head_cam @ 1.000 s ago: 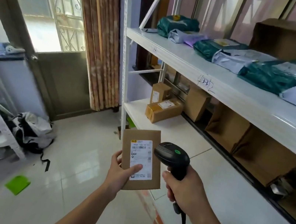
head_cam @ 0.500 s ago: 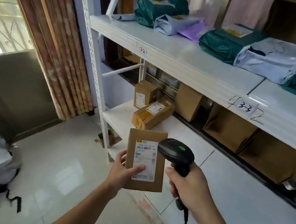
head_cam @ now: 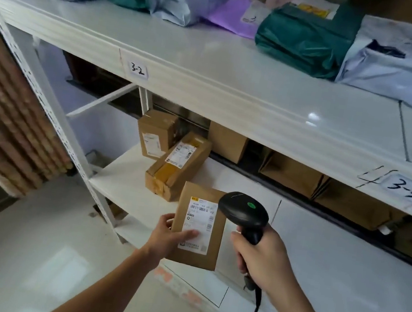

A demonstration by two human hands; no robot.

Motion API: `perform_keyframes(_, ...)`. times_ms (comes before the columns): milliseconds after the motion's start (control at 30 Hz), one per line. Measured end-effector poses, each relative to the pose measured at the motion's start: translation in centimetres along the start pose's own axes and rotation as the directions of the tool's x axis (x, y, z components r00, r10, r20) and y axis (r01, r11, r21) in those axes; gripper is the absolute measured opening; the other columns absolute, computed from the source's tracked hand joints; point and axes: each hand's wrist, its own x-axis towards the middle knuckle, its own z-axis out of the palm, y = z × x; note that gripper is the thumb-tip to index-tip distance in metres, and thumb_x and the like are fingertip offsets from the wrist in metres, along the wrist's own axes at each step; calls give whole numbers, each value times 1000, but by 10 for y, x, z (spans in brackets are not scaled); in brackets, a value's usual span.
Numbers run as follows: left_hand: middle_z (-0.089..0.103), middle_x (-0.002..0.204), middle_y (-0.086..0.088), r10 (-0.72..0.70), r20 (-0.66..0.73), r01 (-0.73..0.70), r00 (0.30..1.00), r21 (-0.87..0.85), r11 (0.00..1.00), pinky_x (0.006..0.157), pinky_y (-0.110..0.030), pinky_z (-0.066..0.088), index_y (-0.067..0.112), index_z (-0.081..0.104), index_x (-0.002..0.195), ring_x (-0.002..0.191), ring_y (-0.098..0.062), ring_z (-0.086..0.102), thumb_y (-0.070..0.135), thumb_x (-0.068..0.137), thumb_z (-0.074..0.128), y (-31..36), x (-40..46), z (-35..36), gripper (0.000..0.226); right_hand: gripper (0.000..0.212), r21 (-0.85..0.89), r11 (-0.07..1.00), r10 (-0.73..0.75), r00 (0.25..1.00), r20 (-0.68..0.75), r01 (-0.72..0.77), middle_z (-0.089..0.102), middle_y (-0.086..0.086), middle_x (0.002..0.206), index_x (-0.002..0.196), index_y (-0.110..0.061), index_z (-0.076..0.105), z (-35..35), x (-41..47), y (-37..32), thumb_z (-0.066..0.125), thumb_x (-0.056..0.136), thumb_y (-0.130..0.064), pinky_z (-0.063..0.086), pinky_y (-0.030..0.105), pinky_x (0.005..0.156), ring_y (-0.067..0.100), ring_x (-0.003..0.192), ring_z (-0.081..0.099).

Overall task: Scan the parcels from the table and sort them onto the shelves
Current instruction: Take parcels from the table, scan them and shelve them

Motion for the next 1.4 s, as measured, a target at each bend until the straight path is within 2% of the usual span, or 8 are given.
perform_keyframes(300,76,117,-12,-192,25,190,981,66,980,88,-54,64,16,48,130,93,-31,80,36,58,102,7,76,-31,92,7,-40,997,66,997,-50,-68,58,-1,55,88,-17,59,15,43,-13,64,92,-20,53,33,57,12,47,56)
perform_keyframes(467,75,120,-12,-238,14,235,971,108,966,86,-56,64,14,48,139,97,-33,79,51,39,108,-3,119,-51,122,9,-54,995,78,994,-73,-82,59,-2,59,85,-21,58,36,52,-24,64,91,-20,54,32,56,10,47,58)
perform_keyframes(667,67,126,-13,-284,30,272,958,207,940,82,-43,61,13,40,142,103,-31,71,44,64,99,19,124,-51,103,10,0,988,155,983,-98,-156,60,0,67,84,-23,56,69,53,-29,63,90,-18,52,30,55,12,49,58)
perform_keyframes(767,71,123,-11,-291,28,272,956,283,920,92,-47,61,13,51,134,106,-32,71,64,37,100,16,131,-55,120,11,71,977,205,974,-93,-199,59,0,70,87,-26,56,85,49,-31,63,89,-17,50,27,53,12,49,56)
perform_keyframes(900,69,134,-12,-271,0,252,963,368,895,106,-49,54,12,59,131,114,-31,66,55,76,86,17,122,-61,75,10,80,972,228,967,-116,-220,61,0,71,89,-26,56,104,43,-34,62,89,-19,52,26,54,12,50,59)
perform_keyframes(1033,53,152,-16,-267,-140,300,953,362,882,111,-52,47,10,38,153,138,-40,53,64,83,78,8,109,-70,97,7,97,963,262,955,-141,-250,62,1,70,90,-24,58,119,36,-37,62,88,-20,54,26,55,12,51,60)
perform_keyframes(1233,59,125,-12,-545,-29,544,838,119,830,83,-46,62,14,50,144,101,-32,67,64,73,85,-15,89,-78,94,10,117,959,274,946,-174,-256,61,0,69,88,-27,57,131,30,-44,63,89,-19,51,22,52,11,49,58)
perform_keyframes(1400,66,120,-20,-553,1,553,833,16,833,78,-47,64,12,52,141,93,-37,72,56,81,85,1,105,-60,81,11,130,954,293,932,-211,-271,60,-1,66,87,-25,56,133,22,-43,63,89,-17,49,22,51,12,49,58)
